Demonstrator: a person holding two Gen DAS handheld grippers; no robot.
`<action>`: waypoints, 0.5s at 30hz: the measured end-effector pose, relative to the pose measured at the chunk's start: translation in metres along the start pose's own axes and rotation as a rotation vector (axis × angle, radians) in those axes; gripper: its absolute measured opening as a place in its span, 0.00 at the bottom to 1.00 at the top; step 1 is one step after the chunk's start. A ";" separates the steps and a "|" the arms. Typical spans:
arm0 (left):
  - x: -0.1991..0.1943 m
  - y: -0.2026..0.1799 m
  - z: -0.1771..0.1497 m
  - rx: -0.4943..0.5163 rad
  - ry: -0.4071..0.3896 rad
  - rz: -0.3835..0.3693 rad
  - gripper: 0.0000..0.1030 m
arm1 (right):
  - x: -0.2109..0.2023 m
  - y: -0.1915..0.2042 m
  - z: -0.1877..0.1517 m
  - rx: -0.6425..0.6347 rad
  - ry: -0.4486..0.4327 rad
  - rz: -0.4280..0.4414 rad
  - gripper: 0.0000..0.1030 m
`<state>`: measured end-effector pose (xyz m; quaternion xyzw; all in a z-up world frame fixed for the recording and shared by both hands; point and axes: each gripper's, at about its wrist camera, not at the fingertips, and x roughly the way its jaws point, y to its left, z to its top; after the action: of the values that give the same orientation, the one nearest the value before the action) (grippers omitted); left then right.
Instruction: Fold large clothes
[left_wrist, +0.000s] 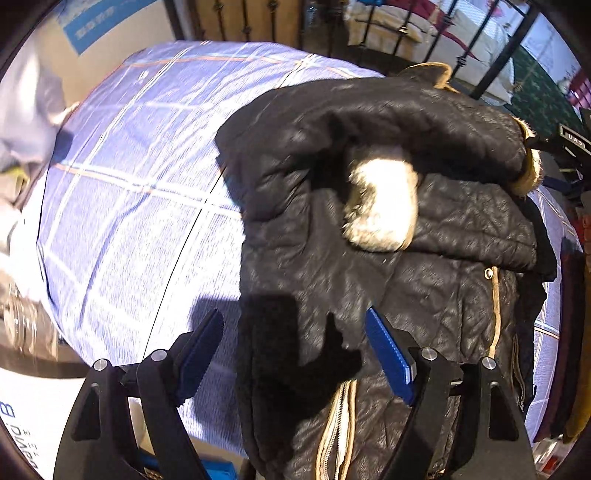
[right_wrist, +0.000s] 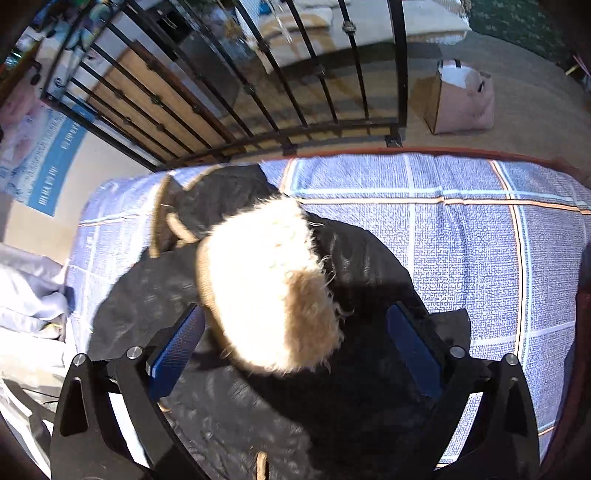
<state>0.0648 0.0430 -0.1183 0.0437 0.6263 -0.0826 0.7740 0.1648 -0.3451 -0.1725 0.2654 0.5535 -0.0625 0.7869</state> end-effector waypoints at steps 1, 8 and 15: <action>0.000 0.003 -0.002 -0.011 0.004 0.001 0.75 | 0.005 0.003 0.001 0.007 0.020 0.034 0.69; 0.001 0.004 0.007 -0.033 -0.005 0.011 0.75 | -0.042 0.058 -0.017 -0.197 -0.046 0.034 0.19; -0.007 -0.022 0.033 0.024 -0.060 -0.019 0.75 | -0.096 0.036 -0.049 -0.316 -0.101 -0.068 0.08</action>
<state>0.0913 0.0164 -0.1034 0.0445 0.6021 -0.0988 0.7910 0.1013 -0.3095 -0.0857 0.1160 0.5250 -0.0143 0.8430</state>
